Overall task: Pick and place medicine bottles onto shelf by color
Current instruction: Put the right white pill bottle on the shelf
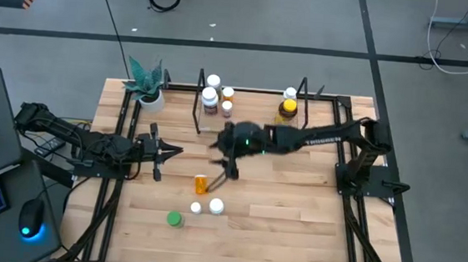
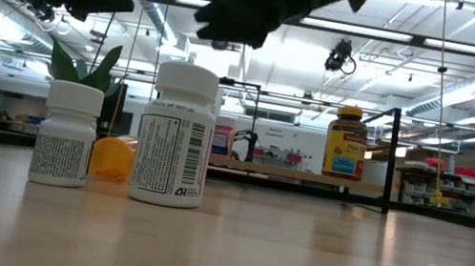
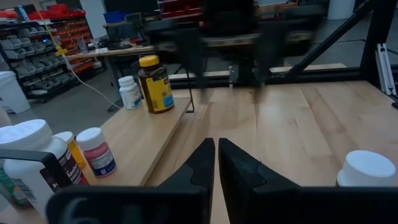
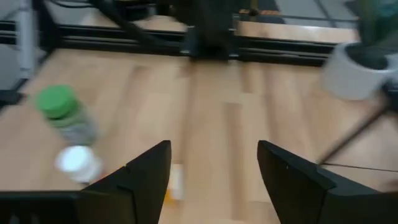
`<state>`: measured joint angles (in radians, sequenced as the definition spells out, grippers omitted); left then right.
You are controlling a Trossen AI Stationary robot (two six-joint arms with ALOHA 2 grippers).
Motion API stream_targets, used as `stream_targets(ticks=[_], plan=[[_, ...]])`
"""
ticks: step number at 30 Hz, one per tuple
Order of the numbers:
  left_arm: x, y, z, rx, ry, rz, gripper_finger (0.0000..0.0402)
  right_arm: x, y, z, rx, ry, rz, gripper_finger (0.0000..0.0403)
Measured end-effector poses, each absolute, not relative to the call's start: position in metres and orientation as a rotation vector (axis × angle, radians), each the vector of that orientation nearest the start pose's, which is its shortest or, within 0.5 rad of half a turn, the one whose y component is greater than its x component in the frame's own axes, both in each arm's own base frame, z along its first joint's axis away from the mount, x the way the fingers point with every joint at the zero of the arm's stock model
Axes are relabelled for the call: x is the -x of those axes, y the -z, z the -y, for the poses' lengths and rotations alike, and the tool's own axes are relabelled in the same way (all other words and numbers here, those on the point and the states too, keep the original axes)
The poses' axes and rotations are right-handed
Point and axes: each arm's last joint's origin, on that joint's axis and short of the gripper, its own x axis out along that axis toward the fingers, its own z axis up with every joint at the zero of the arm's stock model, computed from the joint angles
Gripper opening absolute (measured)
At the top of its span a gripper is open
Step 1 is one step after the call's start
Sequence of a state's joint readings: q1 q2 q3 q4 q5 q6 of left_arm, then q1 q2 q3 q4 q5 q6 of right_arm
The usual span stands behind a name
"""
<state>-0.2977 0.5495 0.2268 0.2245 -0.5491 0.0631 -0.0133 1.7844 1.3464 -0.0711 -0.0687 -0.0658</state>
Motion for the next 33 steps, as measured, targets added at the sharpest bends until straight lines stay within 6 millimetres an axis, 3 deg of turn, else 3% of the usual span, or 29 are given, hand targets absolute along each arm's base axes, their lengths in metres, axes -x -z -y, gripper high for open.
stream_targets(ticks=[8, 13, 17, 24, 33], plan=[[-0.136, -0.21, 0.026, -0.091, -0.249, -0.107, 0.003, -0.416, -0.235, -0.065, 0.013, -0.201, -0.55, 0.0282], [-0.137, -0.207, 0.026, -0.092, -0.248, -0.131, 0.0036, -0.423, -0.213, -0.095, 0.03, -0.211, -0.554, 0.0296], [-0.138, -0.206, 0.027, -0.06, -0.25, -0.135, 0.0032, -0.422, -0.199, -0.109, 0.035, -0.167, -0.596, 0.0301], [-0.138, -0.206, 0.027, 0.026, -0.256, -0.124, 0.0031, -0.416, -0.199, -0.128, 0.027, -0.138, -0.595, 0.0302], [-0.138, -0.206, 0.027, 0.059, -0.258, -0.119, 0.0037, -0.407, -0.194, -0.139, 0.067, -0.04, -0.654, 0.0302]])
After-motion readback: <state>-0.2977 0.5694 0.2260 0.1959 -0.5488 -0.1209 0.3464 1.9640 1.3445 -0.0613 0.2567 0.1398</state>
